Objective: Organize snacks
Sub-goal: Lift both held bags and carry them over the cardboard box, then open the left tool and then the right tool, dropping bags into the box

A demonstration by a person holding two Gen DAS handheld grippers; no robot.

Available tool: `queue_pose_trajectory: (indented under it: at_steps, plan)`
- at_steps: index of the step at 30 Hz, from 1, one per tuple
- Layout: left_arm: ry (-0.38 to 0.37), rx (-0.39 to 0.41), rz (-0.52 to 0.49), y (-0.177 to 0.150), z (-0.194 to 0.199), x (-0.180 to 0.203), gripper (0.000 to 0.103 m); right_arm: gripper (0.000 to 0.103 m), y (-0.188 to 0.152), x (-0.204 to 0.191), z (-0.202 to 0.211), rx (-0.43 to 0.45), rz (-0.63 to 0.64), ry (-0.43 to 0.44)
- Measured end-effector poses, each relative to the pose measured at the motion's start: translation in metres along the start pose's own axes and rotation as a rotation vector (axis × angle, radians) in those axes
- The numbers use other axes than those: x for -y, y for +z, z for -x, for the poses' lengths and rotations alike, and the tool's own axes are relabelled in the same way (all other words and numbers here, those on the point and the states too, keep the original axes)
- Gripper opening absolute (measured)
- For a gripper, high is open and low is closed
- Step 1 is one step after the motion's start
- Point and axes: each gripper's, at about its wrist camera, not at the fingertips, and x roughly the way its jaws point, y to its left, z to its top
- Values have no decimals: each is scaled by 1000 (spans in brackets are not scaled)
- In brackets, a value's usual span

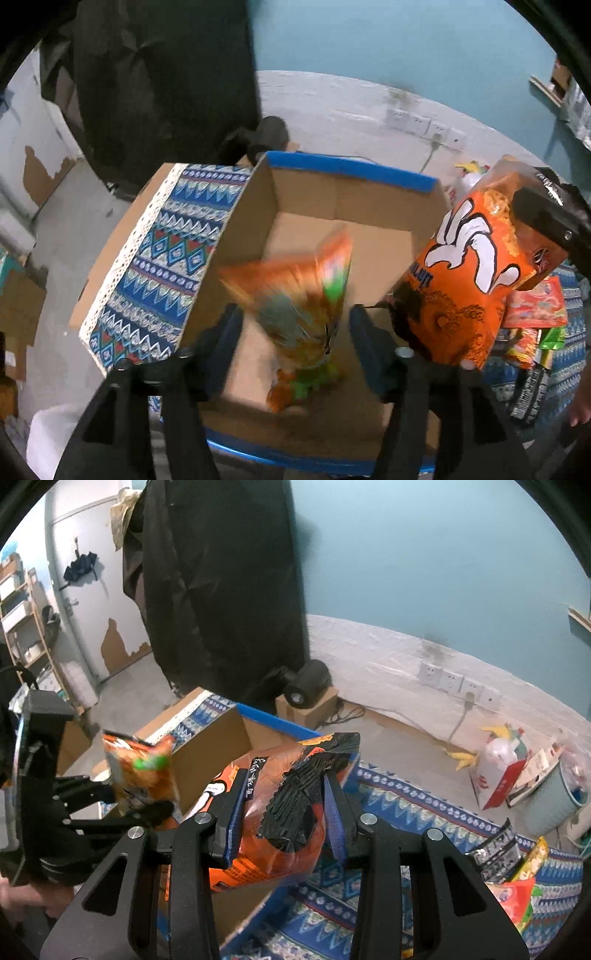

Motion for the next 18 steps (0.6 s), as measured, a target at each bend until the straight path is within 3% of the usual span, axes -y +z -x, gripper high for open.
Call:
queue_pose_trajectory:
  at_steps: [9, 18]
  plan:
    - [45, 8, 4, -5, 7, -15, 70, 37, -3, -13, -25, -50, 21, 5]
    - [28, 19, 12, -3, 10, -16, 70, 38, -14, -22, -49, -131, 36, 30]
